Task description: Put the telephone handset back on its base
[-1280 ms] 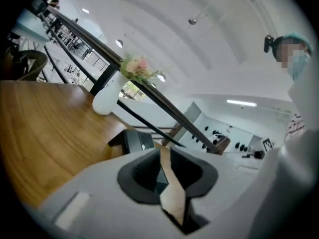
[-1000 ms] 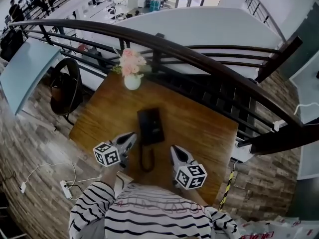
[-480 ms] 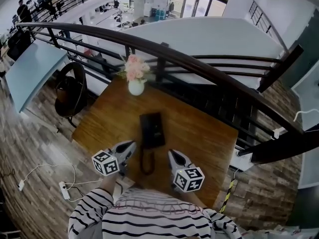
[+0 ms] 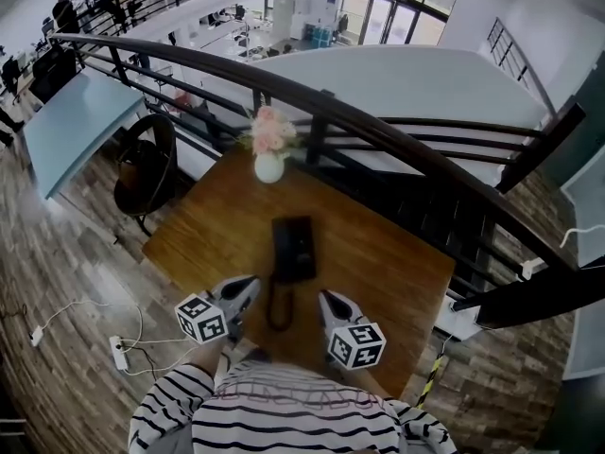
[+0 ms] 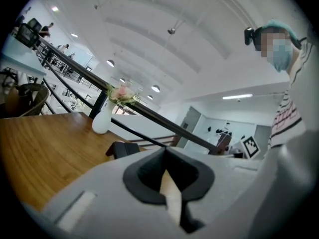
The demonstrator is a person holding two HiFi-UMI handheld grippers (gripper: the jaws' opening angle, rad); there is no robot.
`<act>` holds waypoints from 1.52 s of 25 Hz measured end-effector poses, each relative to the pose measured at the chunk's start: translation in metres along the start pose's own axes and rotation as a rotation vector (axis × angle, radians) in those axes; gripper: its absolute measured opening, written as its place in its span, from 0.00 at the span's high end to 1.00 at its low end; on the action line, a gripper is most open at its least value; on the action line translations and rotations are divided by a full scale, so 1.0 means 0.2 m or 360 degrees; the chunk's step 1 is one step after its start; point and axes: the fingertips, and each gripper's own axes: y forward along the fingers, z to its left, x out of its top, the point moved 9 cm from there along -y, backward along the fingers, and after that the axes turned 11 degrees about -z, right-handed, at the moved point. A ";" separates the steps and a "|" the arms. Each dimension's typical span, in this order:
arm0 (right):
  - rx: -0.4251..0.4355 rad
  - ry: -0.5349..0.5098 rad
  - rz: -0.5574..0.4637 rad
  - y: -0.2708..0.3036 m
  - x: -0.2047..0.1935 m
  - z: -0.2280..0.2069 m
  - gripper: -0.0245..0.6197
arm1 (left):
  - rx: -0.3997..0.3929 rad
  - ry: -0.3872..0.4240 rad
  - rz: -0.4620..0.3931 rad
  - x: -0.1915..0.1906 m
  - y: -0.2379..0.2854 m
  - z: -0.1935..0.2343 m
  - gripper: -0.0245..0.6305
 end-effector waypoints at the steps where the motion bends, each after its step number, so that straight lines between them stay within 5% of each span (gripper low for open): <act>1: 0.0006 -0.0005 0.0006 -0.01 -0.01 0.00 0.96 | 0.0012 0.0016 -0.0002 -0.01 -0.01 -0.01 0.96; 38: 0.0048 -0.0071 0.0104 -0.01 -0.08 -0.01 0.96 | 0.0111 0.0020 0.0035 -0.10 -0.07 -0.12 0.96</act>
